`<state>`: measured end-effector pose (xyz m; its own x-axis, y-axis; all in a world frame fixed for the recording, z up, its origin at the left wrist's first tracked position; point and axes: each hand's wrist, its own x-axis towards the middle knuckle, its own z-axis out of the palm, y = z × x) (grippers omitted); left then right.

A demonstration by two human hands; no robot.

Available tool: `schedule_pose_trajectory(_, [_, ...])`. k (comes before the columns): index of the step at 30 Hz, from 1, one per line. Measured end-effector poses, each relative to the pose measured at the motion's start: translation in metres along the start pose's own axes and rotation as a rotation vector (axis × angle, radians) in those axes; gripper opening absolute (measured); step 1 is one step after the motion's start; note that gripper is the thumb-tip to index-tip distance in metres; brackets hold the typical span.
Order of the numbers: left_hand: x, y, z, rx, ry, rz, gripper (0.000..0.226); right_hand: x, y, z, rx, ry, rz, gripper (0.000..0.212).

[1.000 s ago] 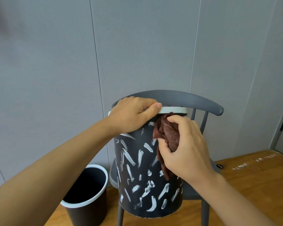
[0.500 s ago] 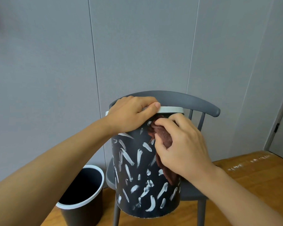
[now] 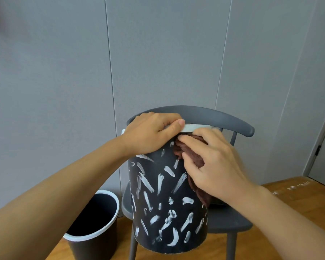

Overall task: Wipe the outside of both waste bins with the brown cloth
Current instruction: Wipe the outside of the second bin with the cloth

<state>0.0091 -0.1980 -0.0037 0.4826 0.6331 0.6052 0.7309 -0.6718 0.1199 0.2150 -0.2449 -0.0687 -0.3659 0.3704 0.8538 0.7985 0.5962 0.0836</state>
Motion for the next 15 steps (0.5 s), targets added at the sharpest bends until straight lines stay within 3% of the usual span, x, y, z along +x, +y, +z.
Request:
schedule_pose_trajectory(5, [-0.002, -0.001, -0.001, -0.013, -0.007, 0.025, 0.041, -0.023, -0.006, -0.001, -0.042, -0.195, -0.149, 0.049])
schedule_pose_trajectory(11, [0.000, 0.001, -0.001, -0.017, -0.002, 0.014, 0.039, 0.004, -0.001, -0.004, -0.023, -0.070, -0.072, 0.041])
schedule_pose_trajectory(15, [-0.001, -0.001, -0.001, -0.021, -0.008, 0.024, 0.041, -0.009, -0.005, -0.006, -0.028, -0.212, -0.189, 0.043])
